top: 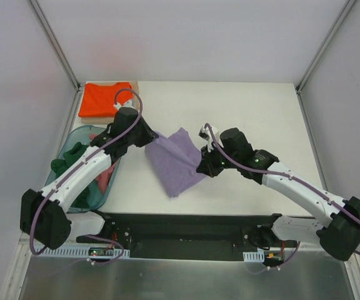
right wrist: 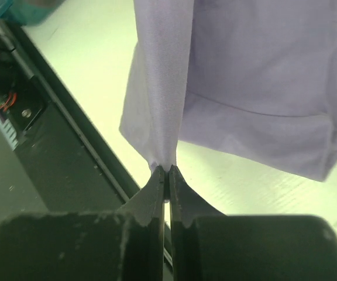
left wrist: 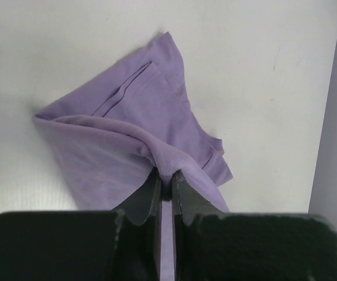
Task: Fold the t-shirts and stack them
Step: Fold the long partially folded tshirt into a neat square
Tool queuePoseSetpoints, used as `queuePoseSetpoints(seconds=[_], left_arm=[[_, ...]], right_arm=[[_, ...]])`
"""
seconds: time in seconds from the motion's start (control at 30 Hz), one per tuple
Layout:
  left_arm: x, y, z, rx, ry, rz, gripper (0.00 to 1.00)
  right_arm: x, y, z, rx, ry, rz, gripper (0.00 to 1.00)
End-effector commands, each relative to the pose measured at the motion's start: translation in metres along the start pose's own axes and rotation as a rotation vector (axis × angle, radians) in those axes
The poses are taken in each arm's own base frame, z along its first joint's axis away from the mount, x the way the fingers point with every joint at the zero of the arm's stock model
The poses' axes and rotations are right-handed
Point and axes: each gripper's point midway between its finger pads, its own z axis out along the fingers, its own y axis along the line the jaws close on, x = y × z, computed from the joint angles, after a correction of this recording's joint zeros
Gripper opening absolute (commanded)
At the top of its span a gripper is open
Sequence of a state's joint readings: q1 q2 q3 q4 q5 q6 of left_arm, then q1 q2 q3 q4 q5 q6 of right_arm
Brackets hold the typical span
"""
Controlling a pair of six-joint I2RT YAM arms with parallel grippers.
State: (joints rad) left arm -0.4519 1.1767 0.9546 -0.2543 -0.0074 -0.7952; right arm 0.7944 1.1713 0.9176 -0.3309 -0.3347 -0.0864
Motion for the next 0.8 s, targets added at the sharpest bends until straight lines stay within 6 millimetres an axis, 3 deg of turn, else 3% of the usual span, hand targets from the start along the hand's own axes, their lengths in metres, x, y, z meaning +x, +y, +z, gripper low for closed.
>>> queuePoseSetpoints(seconds=[0.0,0.2,0.43,0.53,0.6,0.63,0.67,0.7,0.77], left_arm=[[-0.037,-0.04,0.021,0.083,-0.072,0.037,0.0],[-0.035,-0.058,0.066,0.086,0.002,0.078,0.0],[-0.017,-0.079,0.118,0.111,0.107,0.137,0.0],[-0.008,-0.079,0.14,0.107,0.15,0.145,0.01],[-0.003,-0.078,0.153,0.098,0.166,0.153,0.06],[-0.001,-0.077,0.159,0.089,0.172,0.158,0.11],[0.0,-0.075,0.165,0.077,0.182,0.162,0.21],[-0.001,-0.077,0.168,0.077,0.185,0.166,0.38],[0.0,-0.082,0.169,0.087,0.209,0.175,0.72]], right_arm=[[0.008,-0.03,-0.011,0.104,0.008,0.024,0.01],[0.018,-0.067,-0.015,0.195,0.024,0.123,0.01],[0.038,-0.098,-0.011,0.258,0.063,0.214,0.01],[0.047,-0.116,-0.007,0.317,0.094,0.26,0.0],[0.051,-0.133,-0.006,0.385,0.111,0.282,0.07],[0.051,-0.141,-0.007,0.424,0.113,0.29,0.15],[0.052,-0.147,-0.007,0.456,0.121,0.295,0.29],[0.051,-0.154,-0.009,0.498,0.124,0.303,0.48],[0.049,-0.162,-0.013,0.555,0.133,0.315,0.7]])
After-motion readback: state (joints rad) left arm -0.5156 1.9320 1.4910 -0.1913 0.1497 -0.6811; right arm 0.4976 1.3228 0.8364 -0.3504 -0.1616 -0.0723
